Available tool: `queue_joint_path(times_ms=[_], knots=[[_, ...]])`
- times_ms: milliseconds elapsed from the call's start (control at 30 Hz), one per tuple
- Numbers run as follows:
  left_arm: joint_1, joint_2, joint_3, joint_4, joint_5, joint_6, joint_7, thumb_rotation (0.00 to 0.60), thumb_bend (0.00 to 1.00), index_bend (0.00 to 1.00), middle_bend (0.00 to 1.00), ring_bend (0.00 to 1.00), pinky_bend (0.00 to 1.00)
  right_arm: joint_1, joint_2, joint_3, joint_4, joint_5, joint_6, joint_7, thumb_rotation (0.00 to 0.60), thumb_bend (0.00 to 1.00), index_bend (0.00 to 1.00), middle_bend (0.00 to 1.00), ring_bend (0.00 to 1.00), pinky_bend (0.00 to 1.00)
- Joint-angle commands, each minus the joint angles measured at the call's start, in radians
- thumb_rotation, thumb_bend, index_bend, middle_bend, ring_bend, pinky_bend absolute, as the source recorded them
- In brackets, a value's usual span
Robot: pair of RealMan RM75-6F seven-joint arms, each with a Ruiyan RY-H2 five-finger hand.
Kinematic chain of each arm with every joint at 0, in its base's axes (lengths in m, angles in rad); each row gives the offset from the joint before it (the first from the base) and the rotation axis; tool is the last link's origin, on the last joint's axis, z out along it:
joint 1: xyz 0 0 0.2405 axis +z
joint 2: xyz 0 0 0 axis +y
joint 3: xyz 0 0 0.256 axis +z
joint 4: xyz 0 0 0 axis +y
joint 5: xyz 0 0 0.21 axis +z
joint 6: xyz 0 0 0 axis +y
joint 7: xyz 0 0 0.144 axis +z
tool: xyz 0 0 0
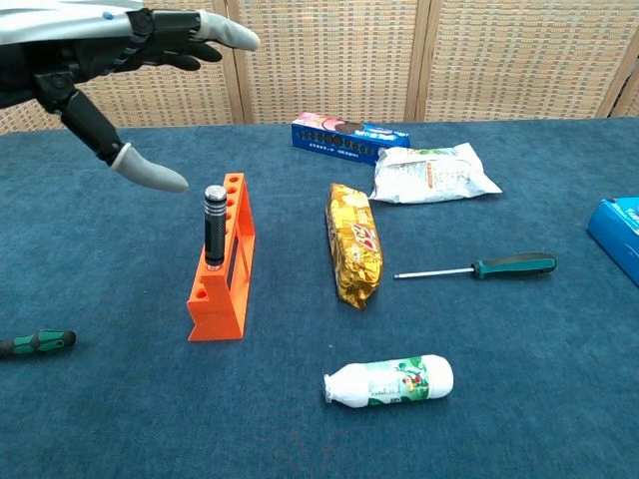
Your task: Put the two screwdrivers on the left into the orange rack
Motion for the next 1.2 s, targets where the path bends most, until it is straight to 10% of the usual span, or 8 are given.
queue_joint_path(times_ms=[33,100,167,233,1200], knots=[[-0.072,0.025,-0.039,-0.078,-0.144,-0.065,0.148,0.6,0.02,0.04,0.0,0.0,0.0,0.0,0.001,0.003,0.002,0.006,-0.001,0.006,0.6,0.0,0.0,0.0,0.0,0.0],[-0.085,0.036,-0.037,-0.091,-0.176,-0.083,0.171,0.6,0.31,0.17,0.0,0.0,0.0,0.0,0.002,0.004,0.005,0.008,-0.002,0.01,0.6,0.0,0.0,0.0,0.0,0.0],[-0.093,0.043,-0.034,-0.1,-0.194,-0.096,0.176,0.6,0.82,0.31,0.0,0.0,0.0,0.0,0.003,0.005,0.006,0.008,-0.003,0.013,0.6,0.0,0.0,0.0,0.0,0.0],[-0.098,0.054,-0.027,-0.106,-0.209,-0.108,0.179,0.6,0.99,0.36,0.0,0.0,0.0,0.0,0.004,0.004,0.007,0.008,-0.004,0.015,0.6,0.0,0.0,0.0,0.0,0.0],[-0.091,0.05,0.043,-0.124,-0.223,-0.071,0.238,0.6,1.0,0.42,0.0,0.0,0.0,-0.004,0.008,0.003,0.005,0.0,0.006,0.023,0.6,0.0,0.0,0.0,0.0,0.0]])
